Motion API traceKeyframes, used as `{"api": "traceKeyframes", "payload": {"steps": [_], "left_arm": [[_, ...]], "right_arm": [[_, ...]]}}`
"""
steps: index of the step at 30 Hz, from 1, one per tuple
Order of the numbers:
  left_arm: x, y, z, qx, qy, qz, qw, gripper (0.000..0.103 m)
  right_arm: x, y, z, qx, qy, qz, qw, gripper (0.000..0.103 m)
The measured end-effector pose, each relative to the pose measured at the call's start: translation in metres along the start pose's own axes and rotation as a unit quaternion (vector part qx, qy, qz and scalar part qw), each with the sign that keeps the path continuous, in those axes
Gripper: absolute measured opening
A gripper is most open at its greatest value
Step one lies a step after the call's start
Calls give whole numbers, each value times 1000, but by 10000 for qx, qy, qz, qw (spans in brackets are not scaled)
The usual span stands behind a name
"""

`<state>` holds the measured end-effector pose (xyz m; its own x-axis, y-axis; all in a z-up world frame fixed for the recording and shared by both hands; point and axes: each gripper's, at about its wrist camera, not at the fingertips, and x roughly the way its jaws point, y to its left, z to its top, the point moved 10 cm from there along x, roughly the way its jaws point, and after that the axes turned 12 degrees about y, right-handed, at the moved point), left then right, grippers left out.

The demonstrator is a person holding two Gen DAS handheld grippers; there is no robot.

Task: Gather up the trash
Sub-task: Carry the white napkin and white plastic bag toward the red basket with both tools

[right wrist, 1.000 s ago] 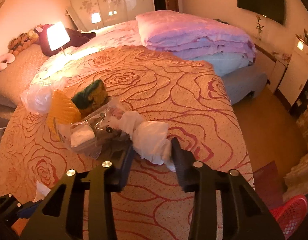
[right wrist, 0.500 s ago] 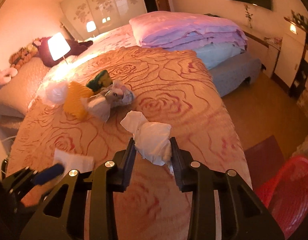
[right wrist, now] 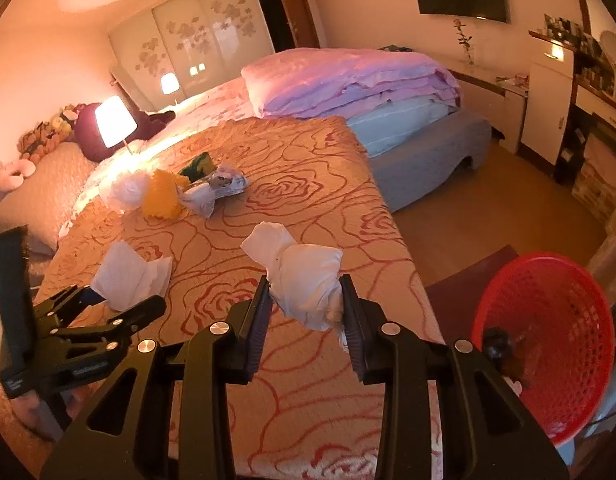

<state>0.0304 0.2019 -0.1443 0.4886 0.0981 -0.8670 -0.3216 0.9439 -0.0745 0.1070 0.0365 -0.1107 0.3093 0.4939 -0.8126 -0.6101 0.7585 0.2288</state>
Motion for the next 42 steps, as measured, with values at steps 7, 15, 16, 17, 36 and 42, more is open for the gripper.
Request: {"api": "traceKeyframes", "payload": {"steps": [7, 15, 16, 17, 36, 42], "left_arm": [[1, 2, -1, 31, 1, 306, 9995, 69], [0, 5, -2, 137, -71, 678, 9976, 47], [0, 6, -2, 142, -88, 700, 9974, 42], [-1, 7, -2, 140, -103, 728, 9972, 36], [-34, 9, -3, -181, -270, 163, 9993, 11], [-48, -11, -1, -14, -371, 13, 9993, 11]], "right_arm": [[-10, -12, -7, 178, -109, 61, 9998, 34], [-12, -16, -7, 266, -161, 127, 9994, 34], [-12, -16, -7, 273, -164, 125, 9994, 34], [-13, -17, -7, 286, -175, 128, 9994, 34], [-25, -7, -5, 188, -306, 142, 9993, 34], [-33, -8, -5, 204, -374, 30, 9991, 34]]}}
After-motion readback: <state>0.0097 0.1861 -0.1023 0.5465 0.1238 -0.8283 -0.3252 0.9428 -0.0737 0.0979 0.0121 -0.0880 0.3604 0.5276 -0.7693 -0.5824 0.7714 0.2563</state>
